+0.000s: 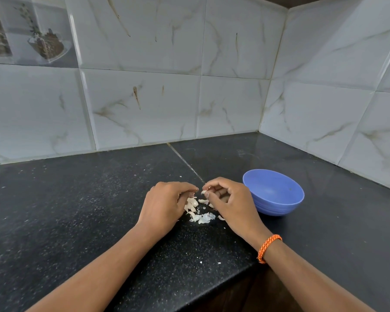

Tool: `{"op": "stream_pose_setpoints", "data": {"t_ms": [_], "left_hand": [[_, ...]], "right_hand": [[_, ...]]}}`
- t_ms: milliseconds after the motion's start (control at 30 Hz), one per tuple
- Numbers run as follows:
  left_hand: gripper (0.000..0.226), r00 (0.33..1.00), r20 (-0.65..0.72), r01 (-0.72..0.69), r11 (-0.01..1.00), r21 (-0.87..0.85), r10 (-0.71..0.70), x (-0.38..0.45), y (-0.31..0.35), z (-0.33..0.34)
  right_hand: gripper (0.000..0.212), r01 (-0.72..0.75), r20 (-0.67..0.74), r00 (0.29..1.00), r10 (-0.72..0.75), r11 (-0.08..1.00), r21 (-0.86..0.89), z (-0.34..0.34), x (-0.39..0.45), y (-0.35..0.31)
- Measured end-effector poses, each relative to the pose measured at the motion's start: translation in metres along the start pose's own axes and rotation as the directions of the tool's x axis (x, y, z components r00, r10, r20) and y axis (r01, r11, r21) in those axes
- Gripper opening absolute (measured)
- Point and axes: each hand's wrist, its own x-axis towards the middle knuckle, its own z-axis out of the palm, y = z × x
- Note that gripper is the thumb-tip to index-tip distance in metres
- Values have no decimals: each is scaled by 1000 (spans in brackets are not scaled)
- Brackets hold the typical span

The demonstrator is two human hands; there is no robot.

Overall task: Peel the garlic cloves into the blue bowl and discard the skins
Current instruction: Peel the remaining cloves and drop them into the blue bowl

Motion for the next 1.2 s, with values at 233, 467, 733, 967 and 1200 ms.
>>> {"op": "stream_pose_setpoints", "data": {"t_ms": [233, 467, 733, 967, 1200], "left_hand": [[7, 998, -55, 36, 998, -60, -39, 3, 2, -4], [17, 999, -1, -41, 996, -76, 41, 2, 2, 0], [19, 990, -134, 19, 990, -139, -38, 1, 4, -1], [17, 994, -110, 24, 997, -67, -31, -2, 5, 1], [27, 999, -50, -17, 993, -121, 11, 0, 2, 4]], "right_hand": [[18, 107, 208, 978, -28, 918, -381, -4, 2, 3], [12, 177, 186, 977, -105, 884, -433, -21, 14, -4], [16, 136, 117, 988, -98, 917, -375, -29, 30, -9], [15, 132, 178, 982, -59, 893, -431, -22, 27, -7], [15, 98, 226, 974, -16, 930, -354, -11, 16, -8]]}}
